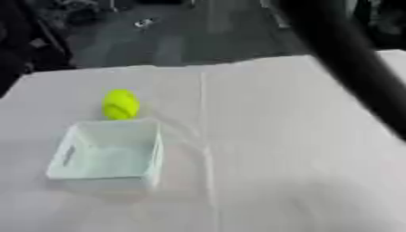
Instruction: Pick up objects on the table and place them in the box.
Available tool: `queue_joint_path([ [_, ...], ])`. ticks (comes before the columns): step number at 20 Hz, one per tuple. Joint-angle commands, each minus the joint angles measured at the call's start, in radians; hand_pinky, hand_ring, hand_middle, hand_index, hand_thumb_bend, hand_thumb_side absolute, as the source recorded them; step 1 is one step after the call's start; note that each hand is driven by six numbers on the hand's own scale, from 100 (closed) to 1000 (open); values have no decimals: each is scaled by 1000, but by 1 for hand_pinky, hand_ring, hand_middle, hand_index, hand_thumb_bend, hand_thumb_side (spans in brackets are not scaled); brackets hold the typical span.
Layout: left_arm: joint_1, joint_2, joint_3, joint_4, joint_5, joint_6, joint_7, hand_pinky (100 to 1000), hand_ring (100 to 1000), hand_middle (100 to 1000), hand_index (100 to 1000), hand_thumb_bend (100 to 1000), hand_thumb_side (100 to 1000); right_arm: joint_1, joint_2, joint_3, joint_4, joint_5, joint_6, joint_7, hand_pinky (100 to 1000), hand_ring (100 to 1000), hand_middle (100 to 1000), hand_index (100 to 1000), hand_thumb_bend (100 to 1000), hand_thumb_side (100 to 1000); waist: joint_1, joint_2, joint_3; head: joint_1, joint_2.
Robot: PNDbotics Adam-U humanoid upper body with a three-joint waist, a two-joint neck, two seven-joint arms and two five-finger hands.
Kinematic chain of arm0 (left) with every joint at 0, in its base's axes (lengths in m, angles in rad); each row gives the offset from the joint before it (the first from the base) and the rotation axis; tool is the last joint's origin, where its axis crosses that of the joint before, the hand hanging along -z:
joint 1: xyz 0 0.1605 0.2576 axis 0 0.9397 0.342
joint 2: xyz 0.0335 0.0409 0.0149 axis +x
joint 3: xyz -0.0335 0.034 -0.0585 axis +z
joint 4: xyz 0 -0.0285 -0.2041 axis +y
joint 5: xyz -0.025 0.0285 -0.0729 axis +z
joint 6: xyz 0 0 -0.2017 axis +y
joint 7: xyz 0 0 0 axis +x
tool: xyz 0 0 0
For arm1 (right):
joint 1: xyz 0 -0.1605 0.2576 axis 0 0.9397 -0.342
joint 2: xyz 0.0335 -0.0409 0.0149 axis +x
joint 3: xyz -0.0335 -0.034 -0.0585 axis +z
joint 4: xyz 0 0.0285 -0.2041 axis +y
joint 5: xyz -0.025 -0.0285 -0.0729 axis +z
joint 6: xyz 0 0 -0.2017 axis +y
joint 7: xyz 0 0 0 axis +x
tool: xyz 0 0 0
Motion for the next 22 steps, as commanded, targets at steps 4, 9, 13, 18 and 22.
queue_joint_path([
  [4, -4, 13, 4, -14, 0, -1, -2, 423, 467, 663, 680, 183, 731, 0, -25, 1, -13, 14, -38, 7, 149, 441, 450, 594, 100, 908, -2, -8, 2, 4, -49],
  [9, -4, 13, 5, -14, 0, 0, -2, 423, 467, 663, 680, 183, 731, 0, -25, 5, -13, 23, -38, -8, 149, 441, 451, 595, 100, 914, -2, -9, 1, -6, -58],
  [13, -5, 14, 5, -14, -1, 1, -2, 424, 467, 664, 680, 184, 731, 1, -24, 6, -13, 28, -38, -14, 149, 441, 452, 597, 100, 916, -3, -8, 1, -15, -56],
  [18, -29, 40, 18, -14, 0, 24, 9, 436, 479, 675, 687, 196, 732, 12, -19, 1, -13, 38, -34, -30, 147, 442, 457, 607, 100, 928, -6, -10, 0, -31, -41],
  [22, -41, 143, 41, -14, -18, 72, 39, 455, 498, 698, 712, 269, 731, 15, -24, -2, -13, 51, -21, -47, 147, 444, 460, 612, 100, 936, 0, -13, -3, -23, -38],
])
